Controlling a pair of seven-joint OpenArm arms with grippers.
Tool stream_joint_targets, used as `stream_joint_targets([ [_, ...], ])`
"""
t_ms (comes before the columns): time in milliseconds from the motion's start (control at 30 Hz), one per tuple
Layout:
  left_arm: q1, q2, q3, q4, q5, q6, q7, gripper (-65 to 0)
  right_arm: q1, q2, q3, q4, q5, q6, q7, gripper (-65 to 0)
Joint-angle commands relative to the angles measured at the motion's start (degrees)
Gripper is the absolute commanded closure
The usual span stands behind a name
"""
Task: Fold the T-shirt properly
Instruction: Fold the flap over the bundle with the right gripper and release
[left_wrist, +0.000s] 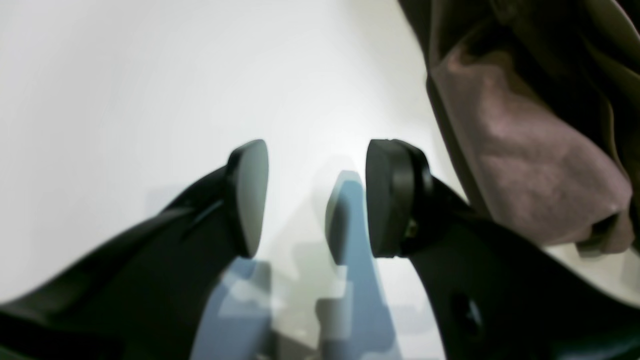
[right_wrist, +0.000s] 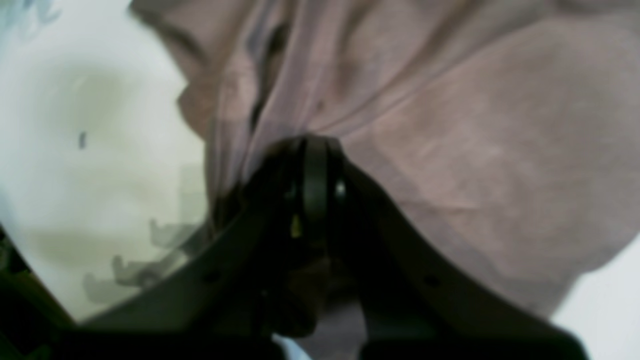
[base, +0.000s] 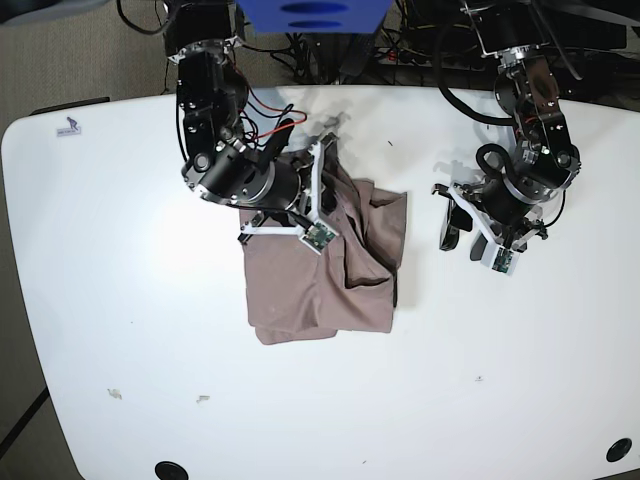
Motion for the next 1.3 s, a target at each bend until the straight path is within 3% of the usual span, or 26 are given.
stream_joint_targets([
  [0, -0.5, -0.4, 0.0, 1.0, -0.8, 0.1, -1.5, -30.7, 0.9, -1.6, -1.5, 0.9, 0.9, 0.1, 1.4, 0.0],
  [600, 0.4, -0.6, -0.2, 1.2, -0.9, 0.1, -1.5, -30.7, 0.8, -2.7, -5.2, 1.0, 0.9, -0.1, 1.1, 0.0],
  [867, 0.9, -3.4, -0.4, 1.3, -1.2, 0.1, -1.5, -30.7, 0.8, -2.5, -4.6, 1.2, 0.9, -0.2, -0.3, 0.0],
  [1267, 0.6, -5.2, -13.4, 1.3, -1.2, 0.1, -1.3, -30.7, 4.7, -1.1, 8.5, 6.4, 0.6, -0.3, -3.2, 0.0],
])
